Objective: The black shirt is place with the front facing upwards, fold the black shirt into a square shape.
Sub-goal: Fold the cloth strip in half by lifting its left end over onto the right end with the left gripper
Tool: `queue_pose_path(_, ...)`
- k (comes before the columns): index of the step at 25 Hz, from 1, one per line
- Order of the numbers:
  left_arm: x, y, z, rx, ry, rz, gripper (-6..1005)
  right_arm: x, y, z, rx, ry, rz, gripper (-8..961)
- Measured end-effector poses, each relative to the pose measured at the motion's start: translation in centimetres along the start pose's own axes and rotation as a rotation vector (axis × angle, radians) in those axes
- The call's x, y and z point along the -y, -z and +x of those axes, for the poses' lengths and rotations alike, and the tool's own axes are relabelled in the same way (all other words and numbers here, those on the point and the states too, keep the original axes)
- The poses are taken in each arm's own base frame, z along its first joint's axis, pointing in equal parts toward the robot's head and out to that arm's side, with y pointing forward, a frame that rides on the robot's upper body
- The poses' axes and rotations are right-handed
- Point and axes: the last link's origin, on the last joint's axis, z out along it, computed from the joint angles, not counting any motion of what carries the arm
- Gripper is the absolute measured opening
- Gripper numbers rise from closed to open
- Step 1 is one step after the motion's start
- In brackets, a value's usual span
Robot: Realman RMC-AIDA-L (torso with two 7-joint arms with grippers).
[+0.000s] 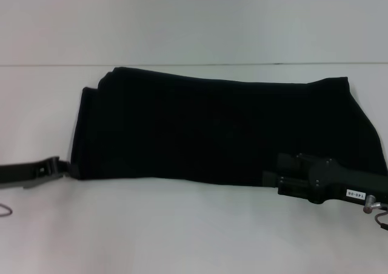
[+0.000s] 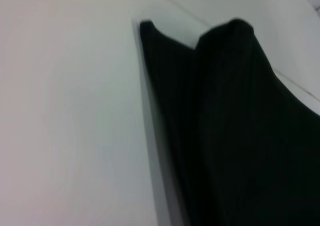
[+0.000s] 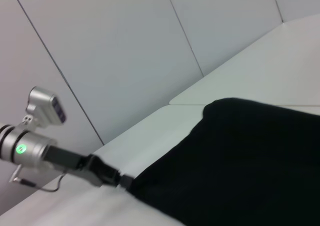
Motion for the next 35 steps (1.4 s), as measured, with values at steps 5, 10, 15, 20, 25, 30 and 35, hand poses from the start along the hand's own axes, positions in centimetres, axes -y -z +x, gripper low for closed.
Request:
queue_pose_path(5, 0.1, 1.2, -2.1, 0.035, 0.068, -0.075, 79, 0.2, -0.1, -0.1, -0.002, 0.004, 0.008, 837)
queue_pose_path(10, 0.6, 2.6, -3.8, 0.027, 0.140, -0.126, 97, 0.3, -0.2, -0.2, -0.003, 0.007, 0.012, 837)
queue_pose_path(15, 1.1, 3.1, -3.8, -0.015, 0.178, -0.130, 114, 0.2, -0.2, -0.2, -0.003, 0.007, 0.012, 837)
queue_pose_path(20, 1.5, 3.5, -3.7, -0.046, 0.222, -0.125, 132, 0.2, -0.4, -0.2, -0.003, 0.006, 0.009, 837)
queue_pose_path(25, 2.1, 4.3, -3.7, -0.105, 0.290, -0.130, 185, 0.2, -0.6, -0.2, -0.004, -0.009, 0.012, 837)
queue_pose_path(30, 1.9, 5.2, -4.1, -0.036, 0.411, -0.164, 381, 0.2, -0.6, -0.1, -0.006, -0.044, 0.014, 837)
queue_pose_path(35, 1.6, 5.4, -4.7, 0.024, 0.522, -0.181, 498, 0.2, -0.6, -0.2, -0.008, -0.059, 0.014, 837)
